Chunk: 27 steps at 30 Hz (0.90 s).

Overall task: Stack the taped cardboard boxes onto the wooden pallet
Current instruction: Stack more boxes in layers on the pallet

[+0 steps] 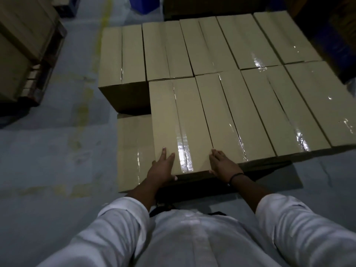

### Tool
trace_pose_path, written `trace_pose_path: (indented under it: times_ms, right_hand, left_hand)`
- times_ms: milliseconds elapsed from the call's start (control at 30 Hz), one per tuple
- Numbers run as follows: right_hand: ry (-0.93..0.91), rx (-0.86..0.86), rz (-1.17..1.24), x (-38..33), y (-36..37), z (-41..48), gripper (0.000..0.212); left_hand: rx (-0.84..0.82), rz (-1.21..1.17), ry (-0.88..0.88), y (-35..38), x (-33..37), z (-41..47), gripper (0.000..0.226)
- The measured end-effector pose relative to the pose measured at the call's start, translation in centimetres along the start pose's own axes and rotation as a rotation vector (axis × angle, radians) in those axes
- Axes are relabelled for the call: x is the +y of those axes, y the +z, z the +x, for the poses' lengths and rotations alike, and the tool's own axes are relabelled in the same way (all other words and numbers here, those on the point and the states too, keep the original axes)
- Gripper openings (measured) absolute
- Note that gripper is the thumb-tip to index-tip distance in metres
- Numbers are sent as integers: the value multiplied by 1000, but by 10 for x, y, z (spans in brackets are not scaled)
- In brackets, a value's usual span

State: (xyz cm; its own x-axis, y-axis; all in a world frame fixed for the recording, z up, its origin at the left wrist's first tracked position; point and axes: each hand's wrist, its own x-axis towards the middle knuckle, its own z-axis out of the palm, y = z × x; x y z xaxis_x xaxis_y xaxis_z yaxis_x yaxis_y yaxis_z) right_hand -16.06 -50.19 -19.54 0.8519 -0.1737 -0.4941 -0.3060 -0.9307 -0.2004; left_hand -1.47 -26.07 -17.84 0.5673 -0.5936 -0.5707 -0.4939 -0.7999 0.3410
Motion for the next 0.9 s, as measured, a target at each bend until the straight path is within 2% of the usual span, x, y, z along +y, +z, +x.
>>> trace_pose_path:
  times_ms: [333,900]
  right_hand:
    - [-59,76,-90,12,2,-10,68]
    - [-106,93,-238,16,4,-6,66]
  left_hand:
    - [97,37,-43,17,16,1,95]
    - [98,21,-98,26,9,12,99]
